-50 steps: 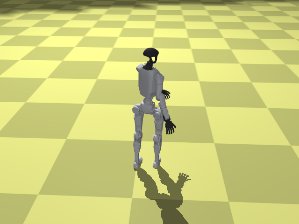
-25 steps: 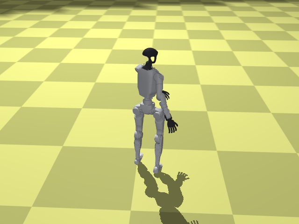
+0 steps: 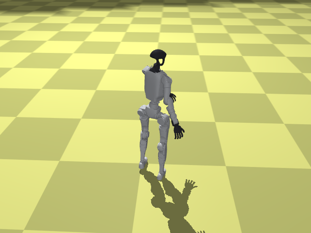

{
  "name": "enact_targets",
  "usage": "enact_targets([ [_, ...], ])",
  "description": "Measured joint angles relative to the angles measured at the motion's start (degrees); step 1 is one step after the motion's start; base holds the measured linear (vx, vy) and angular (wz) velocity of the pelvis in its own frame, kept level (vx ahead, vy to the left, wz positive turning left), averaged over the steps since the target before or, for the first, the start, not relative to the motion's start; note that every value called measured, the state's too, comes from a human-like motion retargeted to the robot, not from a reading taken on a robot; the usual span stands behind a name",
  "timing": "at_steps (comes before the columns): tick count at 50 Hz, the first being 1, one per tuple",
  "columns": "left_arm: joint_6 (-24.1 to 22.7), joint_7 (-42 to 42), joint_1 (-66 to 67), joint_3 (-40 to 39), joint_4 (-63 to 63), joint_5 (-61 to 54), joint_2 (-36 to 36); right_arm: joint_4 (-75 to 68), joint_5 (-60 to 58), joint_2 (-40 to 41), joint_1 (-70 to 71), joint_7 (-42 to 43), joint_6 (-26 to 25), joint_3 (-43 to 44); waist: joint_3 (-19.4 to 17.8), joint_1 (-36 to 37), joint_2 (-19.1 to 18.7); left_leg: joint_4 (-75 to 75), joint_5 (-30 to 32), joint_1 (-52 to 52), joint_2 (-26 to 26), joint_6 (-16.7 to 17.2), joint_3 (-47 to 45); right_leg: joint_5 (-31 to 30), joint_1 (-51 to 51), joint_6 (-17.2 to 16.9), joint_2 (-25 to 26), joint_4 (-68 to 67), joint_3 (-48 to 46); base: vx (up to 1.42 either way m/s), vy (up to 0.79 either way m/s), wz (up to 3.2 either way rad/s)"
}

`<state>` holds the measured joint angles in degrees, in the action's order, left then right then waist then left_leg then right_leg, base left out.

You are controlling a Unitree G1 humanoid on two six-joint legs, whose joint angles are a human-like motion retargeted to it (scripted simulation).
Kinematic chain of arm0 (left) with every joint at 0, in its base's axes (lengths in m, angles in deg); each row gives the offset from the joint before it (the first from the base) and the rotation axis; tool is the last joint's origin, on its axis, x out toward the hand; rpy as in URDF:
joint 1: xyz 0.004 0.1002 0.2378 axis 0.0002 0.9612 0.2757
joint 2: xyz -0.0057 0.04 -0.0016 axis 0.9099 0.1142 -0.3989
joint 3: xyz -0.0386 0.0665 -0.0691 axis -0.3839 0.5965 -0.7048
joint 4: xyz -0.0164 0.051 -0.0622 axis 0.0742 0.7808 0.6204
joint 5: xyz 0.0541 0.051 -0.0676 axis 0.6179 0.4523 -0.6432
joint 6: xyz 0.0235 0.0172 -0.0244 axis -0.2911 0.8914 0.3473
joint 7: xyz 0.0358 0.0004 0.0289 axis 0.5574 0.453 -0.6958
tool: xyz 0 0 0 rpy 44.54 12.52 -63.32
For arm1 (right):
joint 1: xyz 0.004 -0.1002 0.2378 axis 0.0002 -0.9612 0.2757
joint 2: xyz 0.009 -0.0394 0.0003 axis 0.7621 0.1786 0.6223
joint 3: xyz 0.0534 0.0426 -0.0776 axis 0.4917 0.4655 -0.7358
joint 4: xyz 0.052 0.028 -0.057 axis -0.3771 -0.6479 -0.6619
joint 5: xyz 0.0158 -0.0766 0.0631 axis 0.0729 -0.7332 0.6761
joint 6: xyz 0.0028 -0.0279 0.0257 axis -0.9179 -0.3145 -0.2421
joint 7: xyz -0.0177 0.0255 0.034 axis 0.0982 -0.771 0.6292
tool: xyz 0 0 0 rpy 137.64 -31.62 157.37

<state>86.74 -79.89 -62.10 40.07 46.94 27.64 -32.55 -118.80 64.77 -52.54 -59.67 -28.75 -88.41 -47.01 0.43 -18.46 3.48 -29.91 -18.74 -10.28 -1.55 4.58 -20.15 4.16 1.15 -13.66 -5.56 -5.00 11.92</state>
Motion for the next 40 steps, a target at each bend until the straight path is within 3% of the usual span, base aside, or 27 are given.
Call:
enact_targets([
  [3, -0.5, -0.4, -0.9, -0.3, 0.8, -0.3, 0.1, -0.8, -0.3, -1.0, 1.6, -0.3, 0.5, -0.1, -0.6, 1.1, -2.0, 16.4, 5.2, 3.4, -0.5, 1.6, 1.5, 1.2, 0.8, -0.4, 1.5, -0.3, 0.6, 0.29, 0.2, -0.32],
  [6, -0.2, -0.5, -1.5, 0.1, 1.3, -0.6, 0.2, -1.1, 0.7, -1.1, 1.4, -0.1, 0.5, 0.0, -0.7, 0.8, -3.3, 22.0, 8.8, 5.5, -0.4, 2.3, 4.0, 2.9, 1.6, 1.6, 2.5, -1.1, 0.3, 0.26, 0.21, 0.05],
  [10, 0.7, -0.9, -2.7, 0.7, 1.6, -1.6, 0.1, -1.3, 4.1, 0.0, 0.6, 0.7, 0.8, 0.4, -2.3, -1.3, -4.5, 24.1, 8.7, 8.7, -0.6, 2.9, 5.9, 3.9, 1.0, 8.7, 3.7, -7.2, -3.4, 0.25, 0.21, 0.43],
  [12, 1.1, -0.8, -3.3, 0.3, 1.9, -1.5, 0.0, -1.4, 5.3, 0.7, -0.2, 0.5, 1.2, 0.4, -3.7, -2.5, -5.5, 25.0, 8.7, 10.6, -1.6, 4.0, 6.9, 7.5, -1.5, 13.0, 5.5, -14.5, -5.6, 0.25, 0.18, 0.47],
  [15, 1.6, -0.2, -3.8, -0.7, 2.3, -0.6, -0.4, -1.7, 5.7, 1.5, -1.6, -0.2, 1.5, 0.7, -5.0, -4.6, -6.7, 25.1, 8.3, 12.3, -2.4, 5.6, 8.3, 12.5, -6.1, 15.6, 7.0, -23.0, -9.0, 0.26, 0.14, 0.47],
  [17, 1.6, 0.0, -3.8, -0.9, 2.1, -0.4, -0.7, -1.8, 5.3, 1.5, -2.5, -0.4, 1.5, 1.2, -5.2, -6.1, -7.2, 24.6, 7.7, 12.7, -2.3, 6.4, 9.1, 13.3, -7.7, 14.7, 7.2, -22.6, -10.9, 0.29, 0.1, 0.48],
  [20, 1.2, -0.3, -3.7, -0.4, 1.2, -0.9, -1.1, -2.2, 4.5, 1.0, -3.1, 0.0, 1.3, 2.4, -4.7, -8.2, -7.1, 23.6, 6.3, 13.3, -0.5, 6.7, 10.2, 10.6, -7.9, 10.3, 7.3, -14.0, -10.7, 0.31, 0.07, 0.4],
  [22, 0.8, -0.7, -3.4, 0.4, 0.4, -1.2, -1.1, -2.4, 3.9, 0.7, -3.4, 0.4, 0.8, 3.2, -3.7, -8.6, -6.1, 23.1, 5.4, 14.0, 1.7, 5.9, 10.2, 3.5, -7.3, 7.0, 6.8, -6.7, -8.6, 0.32, 0.04, 0.11],
  [24, 1.0, -0.9, -3.3, 0.8, -0.2, -1.4, -1.1, -2.6, 3.9, 0.6, -3.3, 0.8, 0.3, 3.6, -3.2, -8.0, -5.5, 22.2, 4.8, 14.5, 3.0, 4.8, 9.5, -1.5, -6.5, 6.6, 6.4, -3.2, -6.6, 0.3, 0.03, -0.18],
  [28, 1.6, -0.5, -3.4, 0.8, -0.8, -1.4, -1.2, -2.8, 4.5, 0.5, -2.3, 1.3, -0.5, 2.8, -3.2, -5.6, -4.4, 12.9, 5.5, 12.1, 3.6, 1.7, 6.6, -0.5, -3.6, 7.9, 4.8, -2.3, -4.2, 0.27, 0.02, -0.36],
  [32, 1.4, 0.1, -2.4, 1.3, -0.7, -1.4, -0.9, -1.7, 3.6, 0.8, -2.0, 0.9, -1.0, 1.4, -2.0, -3.7, -2.1, -5.5, 7.9, 3.1, 2.7, -0.6, 4.5, -0.4, -1.6, 5.3, 2.0, -1.3, -2.9, 0.25, 0.03, -0.26],
  [34, 0.8, 0.1, -1.6, 1.7, -0.8, -1.4, -0.8, -0.9, 3.1, 0.8, -2.1, 0.7, -0.7, 1.0, -1.2, -2.8, -1.4, -8.7, 5.8, 0.2, 2.1, -0.6, 3.7, -0.4, -1.1, 3.5, 0.9, -1.0, -2.4, 0.25, 0.08, -0.23],
  [37, -0.1, 0.1, -1.1, 1.8, -0.9, -1.2, -0.8, -0.6, 2.7, 0.5, -1.1, 0.4, -0.2, 1.2, -0.5, -1.3, -1.6, -2.2, 1.7, -0.8, 1.0, -0.7, 1.8, -0.5, -0.8, 0.7, 0.2, -0.5, -1.6, 0.26, 0.12, -0.21],
  [40, -1.0, -0.1, -1.4, 1.6, -0.8, -1.3, -0.8, -1.3, 2.6, -0.4, 0.7, 0.2, 0.4, 1.9, -1.1, 0.3, -3.5, 14.3, 5.0, 2.1, 0.1, 0.4, 0.8, 0.1, -0.1, -0.3, 1.3, -0.4, -1.2, 0.27, 0.17, -0.27],
])
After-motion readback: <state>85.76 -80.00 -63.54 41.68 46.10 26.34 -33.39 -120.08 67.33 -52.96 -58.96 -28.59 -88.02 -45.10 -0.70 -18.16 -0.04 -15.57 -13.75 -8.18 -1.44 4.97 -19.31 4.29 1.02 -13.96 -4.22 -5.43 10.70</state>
